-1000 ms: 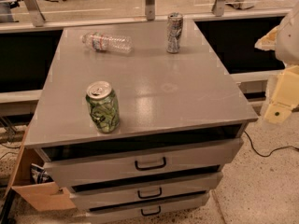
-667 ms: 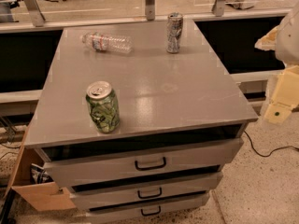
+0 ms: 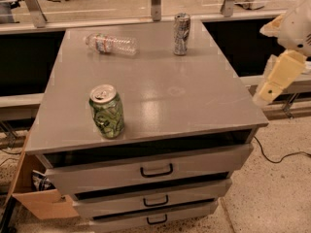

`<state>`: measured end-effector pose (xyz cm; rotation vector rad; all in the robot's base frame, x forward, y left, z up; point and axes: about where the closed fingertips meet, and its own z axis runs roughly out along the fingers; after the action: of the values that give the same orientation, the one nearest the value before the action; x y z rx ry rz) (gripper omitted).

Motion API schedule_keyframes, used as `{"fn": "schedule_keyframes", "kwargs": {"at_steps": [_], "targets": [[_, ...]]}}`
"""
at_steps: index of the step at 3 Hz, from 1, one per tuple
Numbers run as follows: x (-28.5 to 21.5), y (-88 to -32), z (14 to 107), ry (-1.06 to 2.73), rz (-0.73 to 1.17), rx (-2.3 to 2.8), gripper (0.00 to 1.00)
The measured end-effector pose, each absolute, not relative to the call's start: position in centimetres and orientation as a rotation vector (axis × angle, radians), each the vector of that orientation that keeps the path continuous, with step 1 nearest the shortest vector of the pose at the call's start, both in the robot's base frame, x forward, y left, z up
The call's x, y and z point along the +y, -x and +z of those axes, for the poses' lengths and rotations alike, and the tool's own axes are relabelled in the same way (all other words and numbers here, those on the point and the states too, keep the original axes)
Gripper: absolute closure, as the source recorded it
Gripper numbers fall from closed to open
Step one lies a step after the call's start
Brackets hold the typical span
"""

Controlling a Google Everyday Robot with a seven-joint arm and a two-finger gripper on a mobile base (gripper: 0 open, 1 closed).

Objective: Move redbull can near green can

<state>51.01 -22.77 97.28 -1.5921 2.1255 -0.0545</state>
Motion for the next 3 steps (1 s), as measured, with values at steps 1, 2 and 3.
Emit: {"fn": "schedule_keyframes", "kwargs": {"at_steps": [1, 2, 3], "targets": [[-21.9, -57.8, 95.8, 1.542, 0.000, 2.033, 0.00], [-20.5, -64.8, 94.3, 1.476, 0.055, 1.959, 0.00], [-19.4, -70.6, 93.3, 1.394, 0.124, 1.908, 0.00]]}}
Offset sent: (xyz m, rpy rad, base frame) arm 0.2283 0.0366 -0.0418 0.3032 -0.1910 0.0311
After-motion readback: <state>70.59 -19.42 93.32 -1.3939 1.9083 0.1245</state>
